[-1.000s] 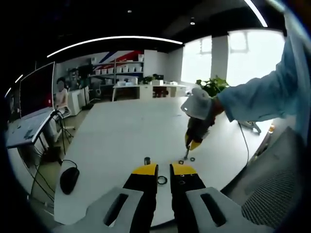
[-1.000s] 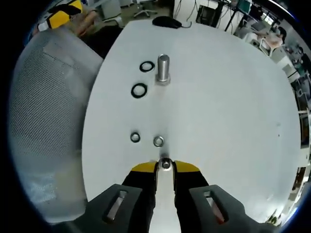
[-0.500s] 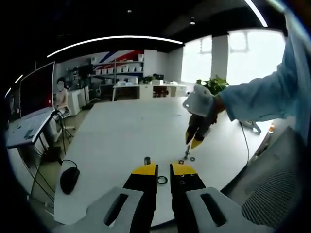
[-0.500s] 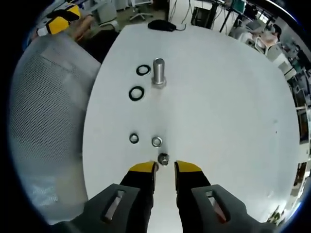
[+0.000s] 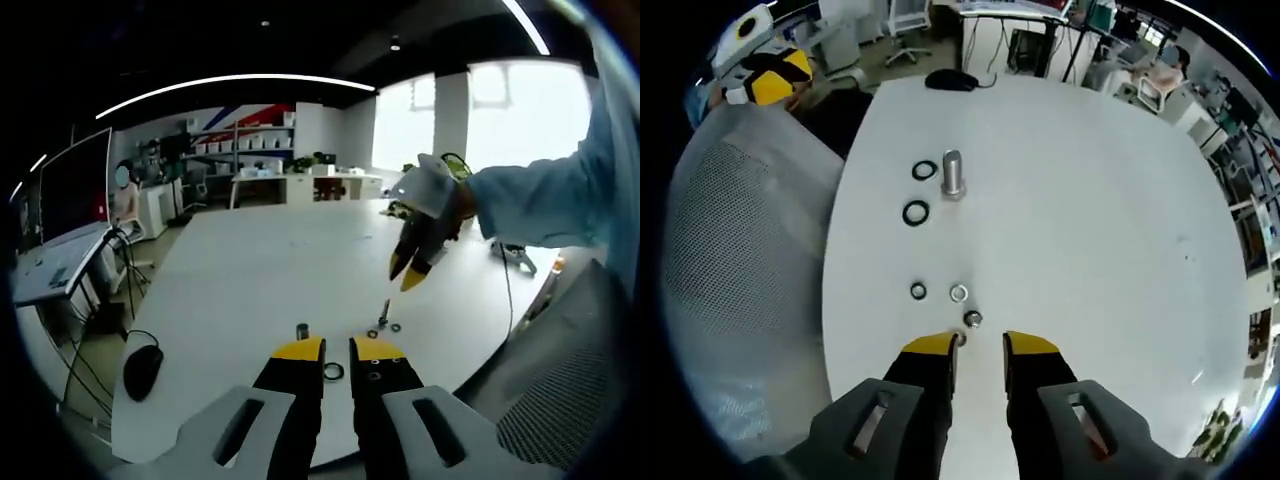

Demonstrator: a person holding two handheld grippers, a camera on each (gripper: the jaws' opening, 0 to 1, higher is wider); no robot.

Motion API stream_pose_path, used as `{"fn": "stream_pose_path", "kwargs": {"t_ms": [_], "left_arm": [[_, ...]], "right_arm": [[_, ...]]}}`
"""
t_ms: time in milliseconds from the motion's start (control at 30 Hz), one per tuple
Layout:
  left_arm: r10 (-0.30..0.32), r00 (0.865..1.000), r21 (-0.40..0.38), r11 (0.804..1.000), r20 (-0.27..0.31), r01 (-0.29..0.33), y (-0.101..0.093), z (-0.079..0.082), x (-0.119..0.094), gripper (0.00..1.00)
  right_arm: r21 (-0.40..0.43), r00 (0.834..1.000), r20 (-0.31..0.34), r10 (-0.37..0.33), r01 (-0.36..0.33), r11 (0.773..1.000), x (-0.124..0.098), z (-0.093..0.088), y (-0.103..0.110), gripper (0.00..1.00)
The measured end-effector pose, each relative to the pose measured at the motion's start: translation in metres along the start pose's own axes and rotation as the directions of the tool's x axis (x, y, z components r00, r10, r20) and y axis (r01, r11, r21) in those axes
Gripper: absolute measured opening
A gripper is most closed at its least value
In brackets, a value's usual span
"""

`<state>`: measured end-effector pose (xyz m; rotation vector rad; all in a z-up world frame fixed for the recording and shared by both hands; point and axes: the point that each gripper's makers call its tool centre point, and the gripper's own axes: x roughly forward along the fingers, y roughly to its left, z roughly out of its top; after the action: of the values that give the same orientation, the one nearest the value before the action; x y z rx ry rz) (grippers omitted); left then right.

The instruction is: Place the washer onto the threaded stud by aligning its center hole with the stud, sliding it down to the base, and recovering from edge contact or off-axis alignment until the washer reaches the visible bottom stop.

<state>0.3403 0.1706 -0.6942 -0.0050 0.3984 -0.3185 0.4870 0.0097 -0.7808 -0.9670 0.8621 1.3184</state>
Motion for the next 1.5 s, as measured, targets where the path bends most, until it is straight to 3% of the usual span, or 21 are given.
{"fn": "stream_pose_path", "kwargs": {"t_ms": [400, 533, 600, 700, 867, 1000, 1100, 1200, 1500], "left_arm": [[-0.008, 1.0, 0.004, 1.0, -0.004, 0.008, -0.002, 0.0, 0.0, 0.07], [-0.013, 1.0, 0.007, 1.0, -0.007, 0.013, -0.003, -0.001, 0.0, 0.07], [-0.015, 1.0, 0.008, 1.0, -0.008, 0.015, -0.003, -0.001, 0.0, 0.07], [-0.019, 1.0, 0.011, 1.0, -0.009, 0.019, -0.004, -0.001, 0.0, 0.07], [-0.023, 1.0, 0.014, 1.0, -0.009, 0.024, -0.004, -0.001, 0.0, 0.07], [-0.025, 1.0, 0.015, 1.0, -0.008, 0.025, -0.004, -0.001, 0.0, 0.07], [-0.025, 1.0, 0.015, 1.0, -0.007, 0.025, -0.004, -0.001, 0.0, 0.07], [-0.027, 1.0, 0.017, 0.999, -0.005, 0.027, -0.005, 0.0, 0.0, 0.07], [-0.03, 1.0, 0.019, 0.999, -0.003, 0.03, -0.005, 0.0, 0.0, 0.07]], "right_arm": [[0.087, 0.994, 0.085, -0.069, 0.062, 0.994, -0.038, -0.001, 0.006, 0.2], [0.142, 0.984, 0.126, -0.125, 0.107, 0.984, -0.053, 0.0, 0.003, 0.2], [0.21, 0.976, 0.176, -0.126, 0.088, 0.974, -0.061, 0.005, 0.007, 0.2], [0.241, 0.963, 0.234, -0.13, 0.072, 0.968, -0.071, 0.013, 0.012, 0.2], [0.264, 0.954, 0.253, -0.162, 0.093, 0.96, -0.082, 0.011, 0.018, 0.21], [0.335, 0.937, 0.288, -0.199, 0.097, 0.937, -0.085, 0.007, 0.024, 0.22], [0.358, 0.934, 0.291, -0.209, 0.096, 0.929, -0.085, -0.001, 0.031, 0.22], [0.409, 0.915, 0.316, -0.25, 0.106, 0.906, -0.087, -0.008, 0.033, 0.22], [0.508, 0.888, 0.333, -0.316, 0.113, 0.854, -0.08, -0.02, 0.044, 0.22]]}}
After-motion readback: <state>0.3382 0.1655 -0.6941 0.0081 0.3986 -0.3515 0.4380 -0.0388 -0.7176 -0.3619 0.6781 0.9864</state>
